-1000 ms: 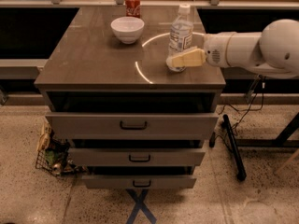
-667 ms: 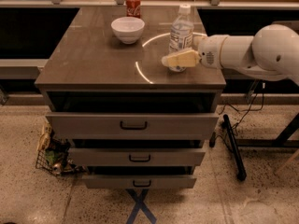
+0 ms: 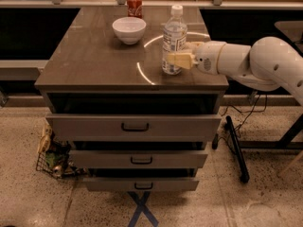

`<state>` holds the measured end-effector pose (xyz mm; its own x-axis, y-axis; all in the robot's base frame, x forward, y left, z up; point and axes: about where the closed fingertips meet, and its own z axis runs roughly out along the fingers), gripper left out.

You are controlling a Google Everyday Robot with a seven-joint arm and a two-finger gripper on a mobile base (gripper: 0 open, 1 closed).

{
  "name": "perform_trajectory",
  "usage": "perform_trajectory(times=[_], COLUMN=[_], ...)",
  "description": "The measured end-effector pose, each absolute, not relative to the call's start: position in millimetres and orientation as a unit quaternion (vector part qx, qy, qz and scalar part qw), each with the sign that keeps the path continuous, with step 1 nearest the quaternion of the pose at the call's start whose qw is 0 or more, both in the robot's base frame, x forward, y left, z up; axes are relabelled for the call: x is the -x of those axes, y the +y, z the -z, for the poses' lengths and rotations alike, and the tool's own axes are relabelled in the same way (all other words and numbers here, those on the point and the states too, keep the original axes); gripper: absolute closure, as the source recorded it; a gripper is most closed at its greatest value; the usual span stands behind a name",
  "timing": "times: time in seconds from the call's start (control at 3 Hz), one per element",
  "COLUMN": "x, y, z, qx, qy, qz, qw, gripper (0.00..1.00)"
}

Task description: Pick blue plastic bottle

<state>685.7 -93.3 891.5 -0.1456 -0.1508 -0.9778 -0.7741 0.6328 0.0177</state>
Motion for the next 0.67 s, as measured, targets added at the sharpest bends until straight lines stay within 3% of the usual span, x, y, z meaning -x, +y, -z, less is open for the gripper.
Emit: perform_trajectory(times=[0.33,0.67], x=[-676.8,-669.1], y=[-92.0,-90.5], z=[-924.8,-953.1], qx=[0.327,0.326], qy=[0.679,0.667], qz=[-0.283,-0.28], qw=[0.593,0.608], gripper=[0.91,1.0])
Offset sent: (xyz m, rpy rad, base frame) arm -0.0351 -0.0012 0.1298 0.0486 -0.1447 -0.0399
